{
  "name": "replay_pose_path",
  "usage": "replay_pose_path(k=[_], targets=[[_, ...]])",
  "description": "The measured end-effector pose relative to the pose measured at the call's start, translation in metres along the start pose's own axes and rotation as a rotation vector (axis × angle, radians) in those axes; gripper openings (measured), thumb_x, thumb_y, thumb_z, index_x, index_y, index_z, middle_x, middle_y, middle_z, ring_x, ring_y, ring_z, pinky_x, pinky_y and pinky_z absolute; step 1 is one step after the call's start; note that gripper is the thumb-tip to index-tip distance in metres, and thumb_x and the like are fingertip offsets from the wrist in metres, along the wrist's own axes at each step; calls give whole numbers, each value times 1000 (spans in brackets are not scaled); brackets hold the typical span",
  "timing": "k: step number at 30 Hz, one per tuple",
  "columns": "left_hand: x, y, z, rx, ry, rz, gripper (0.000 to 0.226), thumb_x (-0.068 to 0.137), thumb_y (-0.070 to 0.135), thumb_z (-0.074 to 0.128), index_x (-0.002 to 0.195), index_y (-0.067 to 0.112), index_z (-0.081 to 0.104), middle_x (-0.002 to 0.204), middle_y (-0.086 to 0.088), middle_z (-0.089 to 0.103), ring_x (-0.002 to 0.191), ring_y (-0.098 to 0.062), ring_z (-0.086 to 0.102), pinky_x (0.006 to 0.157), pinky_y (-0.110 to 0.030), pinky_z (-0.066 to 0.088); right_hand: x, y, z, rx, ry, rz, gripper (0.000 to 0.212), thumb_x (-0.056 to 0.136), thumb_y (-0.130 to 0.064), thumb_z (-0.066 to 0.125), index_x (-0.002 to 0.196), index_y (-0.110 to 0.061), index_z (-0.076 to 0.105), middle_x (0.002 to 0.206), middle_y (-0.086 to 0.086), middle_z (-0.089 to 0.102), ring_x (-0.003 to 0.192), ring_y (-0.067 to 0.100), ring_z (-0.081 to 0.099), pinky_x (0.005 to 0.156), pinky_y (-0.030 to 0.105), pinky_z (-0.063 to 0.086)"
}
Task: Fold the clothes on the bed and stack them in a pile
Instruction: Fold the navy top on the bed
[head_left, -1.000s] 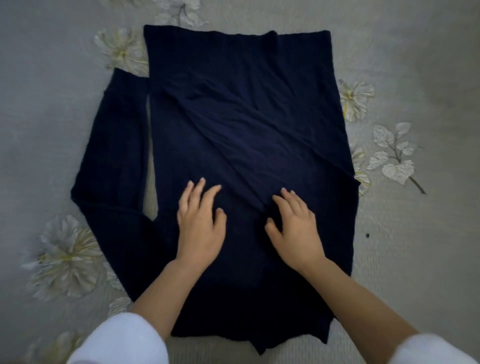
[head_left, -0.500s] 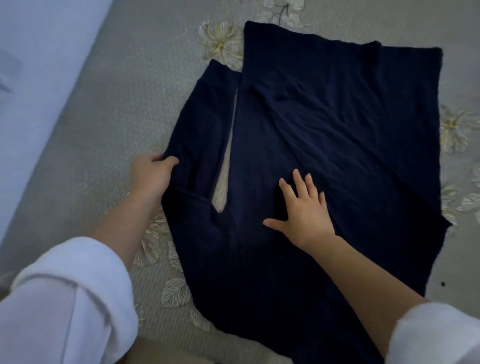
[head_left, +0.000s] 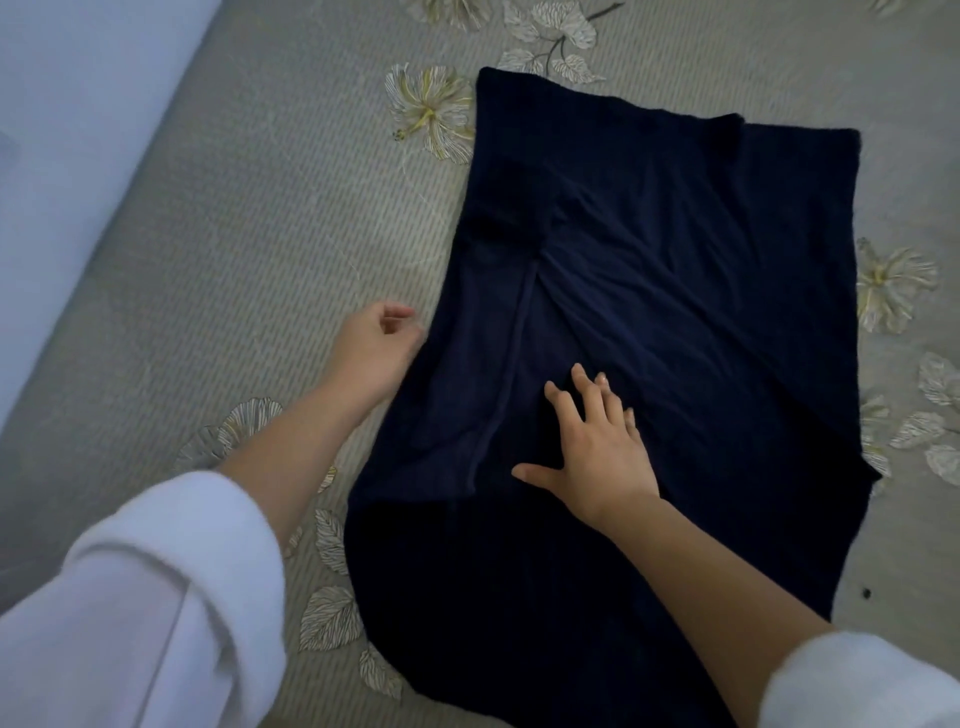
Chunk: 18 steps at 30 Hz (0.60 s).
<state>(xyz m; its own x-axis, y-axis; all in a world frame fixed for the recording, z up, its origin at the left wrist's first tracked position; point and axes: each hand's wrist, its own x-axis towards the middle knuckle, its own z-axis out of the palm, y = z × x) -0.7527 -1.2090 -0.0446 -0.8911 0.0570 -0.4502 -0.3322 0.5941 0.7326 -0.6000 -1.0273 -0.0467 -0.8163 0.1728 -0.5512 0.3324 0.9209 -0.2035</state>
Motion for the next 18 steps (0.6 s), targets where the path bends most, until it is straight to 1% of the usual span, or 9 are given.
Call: replay_pose_path(k=[1, 2, 4, 6, 8, 10, 12, 15, 18], targets=[[5, 2, 5, 24, -17, -3, 22, 89, 23, 62, 109, 15, 62, 99, 0, 64, 91, -15, 61, 78, -24, 50, 0, 0, 0, -3, -2, 1, 97, 79, -68, 57, 150, -29, 5, 160, 1, -12, 147, 25, -11, 118, 49, 6], [7, 5, 11, 57, -34, 20, 27, 89, 27, 64, 112, 13, 61, 98, 0, 63, 93, -16, 61, 81, -27, 49, 0, 0, 0, -7, -4, 3, 97, 79, -68, 56, 151, -28, 4, 160, 1, -13, 147, 25, -12, 118, 49, 6], [8, 13, 23, 162, -61, 96, 37, 87, 34, 66, 117, 14, 58, 97, 2, 60, 92, -15, 59, 78, -26, 43, 1, -1, 0, -13, -10, 6, 97, 80, -68, 55, 151, -28, 3, 160, 1, -14, 147, 25, -12, 119, 49, 5], [9, 18, 33, 264, -62, 120, 49, 85, 38, 67, 124, 13, 52, 108, -1, 59, 97, -16, 56, 78, -25, 39, 1, -1, 0, -13, -13, 6, 97, 80, -67, 55, 151, -28, 3, 160, 1, -15, 147, 25, -12, 119, 50, 5], [11, 22, 37, 312, -9, 90, 53, 85, 32, 68, 129, 11, 47, 120, -6, 57, 104, -20, 56, 79, -26, 39, 1, -1, 0, -11, -10, 4, 97, 80, -67, 55, 151, -28, 3, 160, 1, -14, 147, 25, -12, 119, 50, 5], [12, 25, 38, 326, 2, 80, 46, 84, 24, 68, 124, 12, 49, 116, -7, 59, 97, -19, 56, 75, -26, 38, 1, -1, 0, -13, -9, 2, 97, 80, -67, 55, 151, -28, 2, 160, 1, -15, 147, 25, -13, 119, 50, 5], [12, 27, 37, 330, -42, 95, 40, 83, 22, 68, 118, 14, 51, 102, -2, 60, 85, -16, 54, 69, -26, 38, 1, -1, 0, -15, -10, 0, 97, 80, -67, 55, 151, -28, 2, 160, 1, -15, 147, 25, -13, 119, 50, 5], [8, 29, 30, 192, -84, 44, 38, 78, 21, 70, 112, 14, 54, 94, 3, 60, 83, -15, 58, 63, -26, 44, 1, -1, 0, -18, -16, -1, 97, 80, -67, 54, 151, -27, 1, 159, 2, -15, 147, 26, -13, 119, 50, 5], [6, 26, 19, 75, -78, 4, 26, 76, 15, 68, 100, 6, 65, 89, -4, 68, 80, -19, 64, 69, -35, 54, 0, -1, 0, -19, -22, 1, 96, 81, -67, 53, 151, -27, 1, 159, 2, -16, 147, 25, -14, 120, 50, 5]])
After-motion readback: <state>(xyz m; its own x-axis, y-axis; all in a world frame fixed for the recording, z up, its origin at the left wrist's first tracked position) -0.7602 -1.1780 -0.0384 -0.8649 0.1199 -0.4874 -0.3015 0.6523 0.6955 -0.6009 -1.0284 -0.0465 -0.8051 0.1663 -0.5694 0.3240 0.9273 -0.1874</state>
